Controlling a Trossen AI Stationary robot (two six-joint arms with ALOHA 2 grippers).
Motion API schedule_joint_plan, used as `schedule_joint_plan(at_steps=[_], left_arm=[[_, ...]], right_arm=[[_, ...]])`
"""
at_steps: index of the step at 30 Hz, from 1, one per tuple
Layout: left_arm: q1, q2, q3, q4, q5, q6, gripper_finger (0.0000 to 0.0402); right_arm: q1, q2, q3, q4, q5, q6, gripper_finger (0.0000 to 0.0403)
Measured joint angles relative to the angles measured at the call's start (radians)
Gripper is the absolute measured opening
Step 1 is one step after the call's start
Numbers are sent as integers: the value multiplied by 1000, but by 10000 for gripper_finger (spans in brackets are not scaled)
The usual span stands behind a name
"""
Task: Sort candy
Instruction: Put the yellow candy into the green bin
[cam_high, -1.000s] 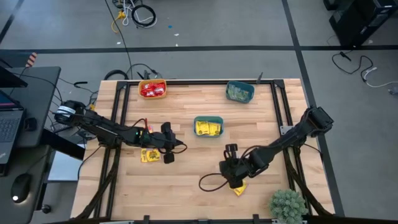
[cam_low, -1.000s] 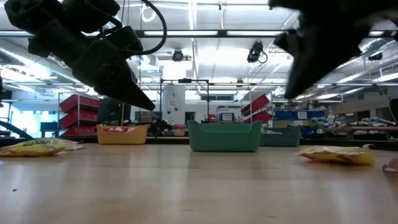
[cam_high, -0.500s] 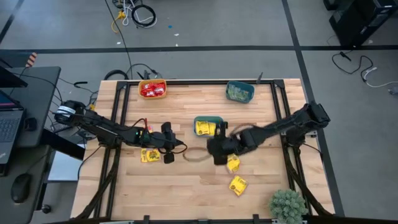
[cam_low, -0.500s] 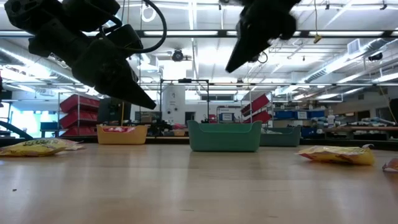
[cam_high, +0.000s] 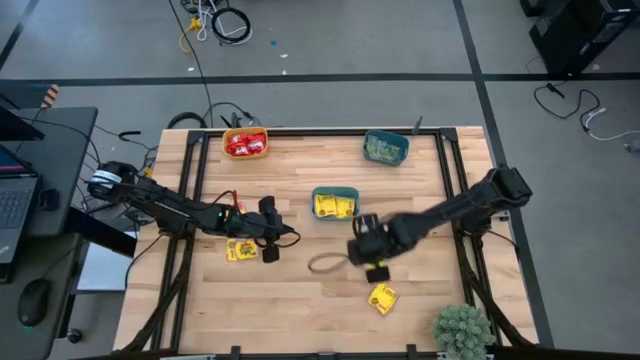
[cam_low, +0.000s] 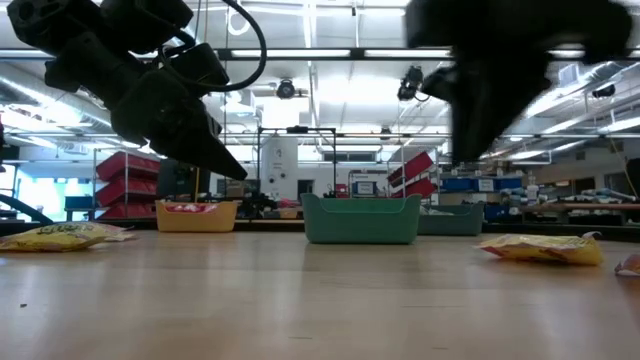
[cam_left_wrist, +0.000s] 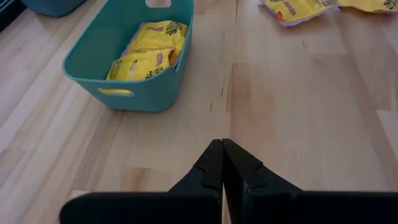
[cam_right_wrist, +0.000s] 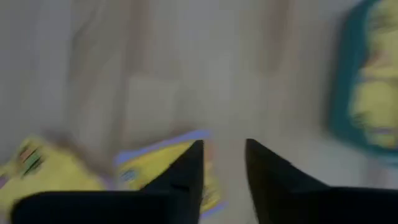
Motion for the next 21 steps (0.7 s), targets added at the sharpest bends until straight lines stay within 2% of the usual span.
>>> schedule_joint_plan(at_steps=[6, 10, 14, 21], left_arm=[[0, 0, 0, -1, 0, 0, 5], [0, 0, 0, -1, 0, 0, 5], [0, 0, 0, -1, 0, -1, 5], [0, 0, 0, -2, 0, -1, 5]], right_arm=[[172, 0, -132, 130, 40, 95, 203], [261, 0, -212, 270, 133, 98, 236], [286, 0, -269, 323, 203, 115, 229], [265, 0, -317, 332, 180, 97, 159]])
